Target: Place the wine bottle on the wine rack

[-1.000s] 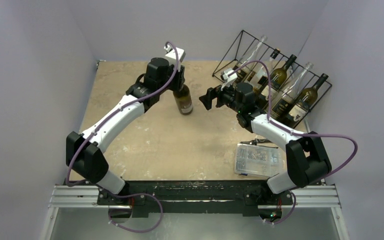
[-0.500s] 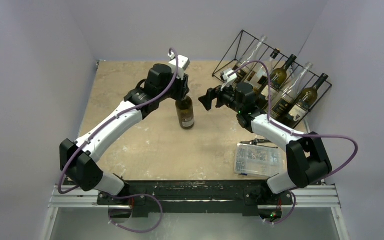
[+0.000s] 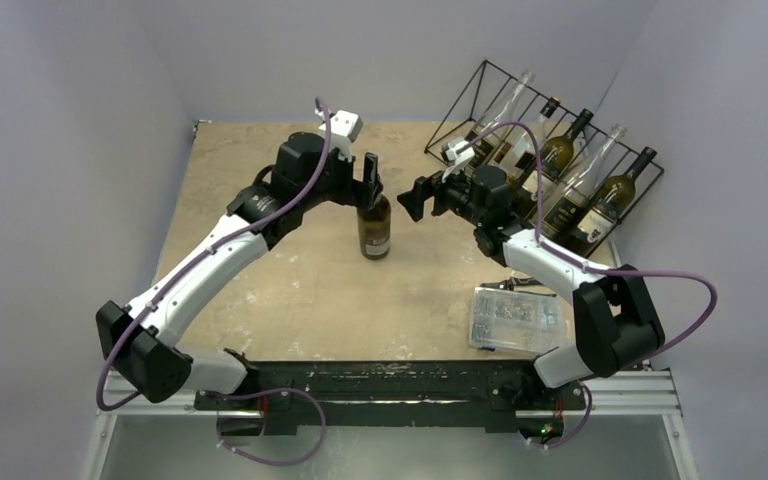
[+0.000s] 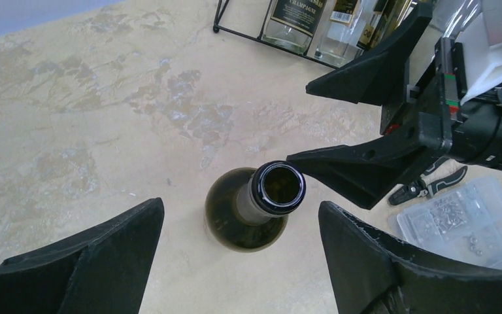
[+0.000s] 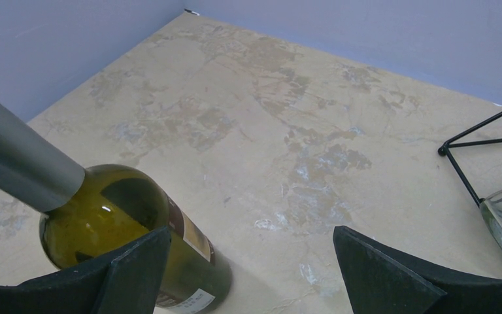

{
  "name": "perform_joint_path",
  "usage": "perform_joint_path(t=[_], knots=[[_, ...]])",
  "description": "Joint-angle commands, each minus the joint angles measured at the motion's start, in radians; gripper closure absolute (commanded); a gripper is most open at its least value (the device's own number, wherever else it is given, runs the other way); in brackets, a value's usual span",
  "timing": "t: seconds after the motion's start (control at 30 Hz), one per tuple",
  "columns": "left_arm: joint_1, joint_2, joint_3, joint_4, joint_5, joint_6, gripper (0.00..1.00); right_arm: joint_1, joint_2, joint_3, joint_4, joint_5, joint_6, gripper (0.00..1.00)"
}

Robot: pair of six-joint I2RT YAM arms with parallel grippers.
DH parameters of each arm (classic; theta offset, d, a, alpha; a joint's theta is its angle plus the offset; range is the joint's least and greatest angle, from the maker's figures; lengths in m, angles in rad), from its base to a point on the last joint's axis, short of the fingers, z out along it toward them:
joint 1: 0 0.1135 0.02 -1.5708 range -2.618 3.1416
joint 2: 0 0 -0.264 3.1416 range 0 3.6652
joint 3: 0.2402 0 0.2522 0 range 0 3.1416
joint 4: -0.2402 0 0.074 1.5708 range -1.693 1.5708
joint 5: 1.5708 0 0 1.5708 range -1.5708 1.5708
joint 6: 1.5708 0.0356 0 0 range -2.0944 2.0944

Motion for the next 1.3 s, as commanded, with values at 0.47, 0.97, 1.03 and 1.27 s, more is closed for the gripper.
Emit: perform_joint_path(t=[0.47, 0.97, 1.03, 1.27], knots=[[0.002, -0.423, -0.197, -0.040, -0.370, 0.356, 0.02, -0.002, -0.012, -0.034, 0.079, 0.002, 0.003, 0.01], [0.115, -0.597, -0.319, -0.008, -0.255, 0.259, 0.00, 0.000, -0.183, -0.140, 0.108, -0.143, 0.222, 0.01], [0.115, -0.610, -0.320, -0.012, -0.223, 0.218, 0.00, 0.003, -0.199, -0.134, 0.096, -0.149, 0.245, 0.01], [0.154, -0.614, -0.295, -0.041, -0.049, 0.100, 0.00, 0.051, -0.191, -0.058, 0.088, -0.174, 0.263, 0.10]])
